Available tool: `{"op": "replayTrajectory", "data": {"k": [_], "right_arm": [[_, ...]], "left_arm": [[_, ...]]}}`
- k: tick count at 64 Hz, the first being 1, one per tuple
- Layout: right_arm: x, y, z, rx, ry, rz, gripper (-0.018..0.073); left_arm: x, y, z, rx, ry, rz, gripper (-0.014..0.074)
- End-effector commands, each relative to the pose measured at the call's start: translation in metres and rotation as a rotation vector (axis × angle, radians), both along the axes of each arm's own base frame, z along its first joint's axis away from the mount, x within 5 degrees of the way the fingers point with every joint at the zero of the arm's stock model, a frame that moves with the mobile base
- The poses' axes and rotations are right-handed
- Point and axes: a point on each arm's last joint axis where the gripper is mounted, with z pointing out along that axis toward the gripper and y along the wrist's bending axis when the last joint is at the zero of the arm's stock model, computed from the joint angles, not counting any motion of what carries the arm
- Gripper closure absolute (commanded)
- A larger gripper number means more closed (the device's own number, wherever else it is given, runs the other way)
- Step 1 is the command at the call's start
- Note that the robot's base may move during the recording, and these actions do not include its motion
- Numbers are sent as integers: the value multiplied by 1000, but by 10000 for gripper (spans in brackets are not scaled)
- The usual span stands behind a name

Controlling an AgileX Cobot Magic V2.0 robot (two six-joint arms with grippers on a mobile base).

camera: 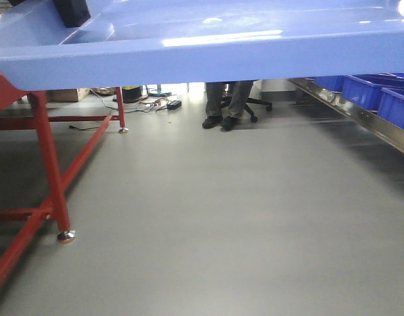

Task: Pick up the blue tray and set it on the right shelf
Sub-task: 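Hold the tray raised while the base drives to the shelving rack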

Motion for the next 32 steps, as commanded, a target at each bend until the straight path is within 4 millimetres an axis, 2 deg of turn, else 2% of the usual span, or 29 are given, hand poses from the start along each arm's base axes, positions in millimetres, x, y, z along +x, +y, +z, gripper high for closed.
{"op": "replayTrajectory", "data": {"k": [1,32], "right_arm": [[1,0,20,42,-151,35,503],[1,0,20,42,-151,35,503]], "left_arm": [[-13,3,14,-4,0,-55,645],[-15,1,14,-22,14,-59,645]]}}
